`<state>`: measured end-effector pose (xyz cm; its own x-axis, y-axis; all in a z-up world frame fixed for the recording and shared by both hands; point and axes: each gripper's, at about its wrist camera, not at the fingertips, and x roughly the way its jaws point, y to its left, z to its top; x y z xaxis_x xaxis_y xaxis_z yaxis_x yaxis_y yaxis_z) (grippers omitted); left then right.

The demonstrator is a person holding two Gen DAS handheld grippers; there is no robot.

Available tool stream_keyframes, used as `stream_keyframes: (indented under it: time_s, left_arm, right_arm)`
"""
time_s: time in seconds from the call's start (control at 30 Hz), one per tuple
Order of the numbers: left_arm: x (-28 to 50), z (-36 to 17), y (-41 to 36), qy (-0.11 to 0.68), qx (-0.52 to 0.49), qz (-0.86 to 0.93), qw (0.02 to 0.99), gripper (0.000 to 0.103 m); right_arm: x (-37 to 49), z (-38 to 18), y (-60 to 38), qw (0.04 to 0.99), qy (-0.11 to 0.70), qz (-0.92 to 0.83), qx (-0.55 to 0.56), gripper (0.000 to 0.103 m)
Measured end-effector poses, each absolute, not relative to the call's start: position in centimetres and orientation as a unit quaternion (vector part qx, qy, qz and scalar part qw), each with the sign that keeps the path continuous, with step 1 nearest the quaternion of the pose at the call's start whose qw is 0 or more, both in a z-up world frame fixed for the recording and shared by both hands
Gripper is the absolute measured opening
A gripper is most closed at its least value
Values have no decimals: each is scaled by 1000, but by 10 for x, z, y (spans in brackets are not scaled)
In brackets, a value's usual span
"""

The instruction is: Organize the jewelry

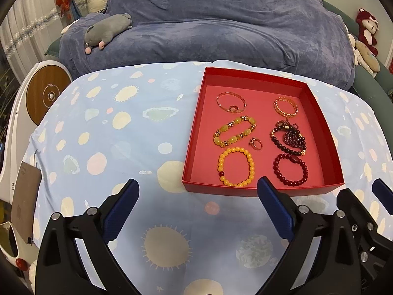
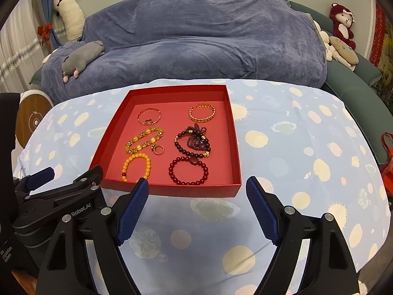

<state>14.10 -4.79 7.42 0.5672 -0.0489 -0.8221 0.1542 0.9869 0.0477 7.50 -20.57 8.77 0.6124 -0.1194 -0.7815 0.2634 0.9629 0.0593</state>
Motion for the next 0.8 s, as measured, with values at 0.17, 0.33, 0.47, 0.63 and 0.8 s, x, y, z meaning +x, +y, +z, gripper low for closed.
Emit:
stream_keyframes:
  time_s: [0.17,0.33,0.47,0.63,0.8]
  left_arm:
    - [136,75,-47,461,56,-58,884,92]
    - [134,78,-47,456,56,-55,886,92]
    - [134,80,-47,455,56,-52,887,92]
    - [132,81,-46,453,58,-51,888,92]
    - [130,82,-46,450,61,-49,889,92]
  right_arm:
    - [72,87,-204,893,428,-111,81,81]
    - [70,88,-203,894,426,-110,82,82]
    - [70,90,-202,895,425,-111,81,82]
    - [69,90,-202,895,424,-111,81,82]
    - [69,91,-202,894,425,-111,85,82]
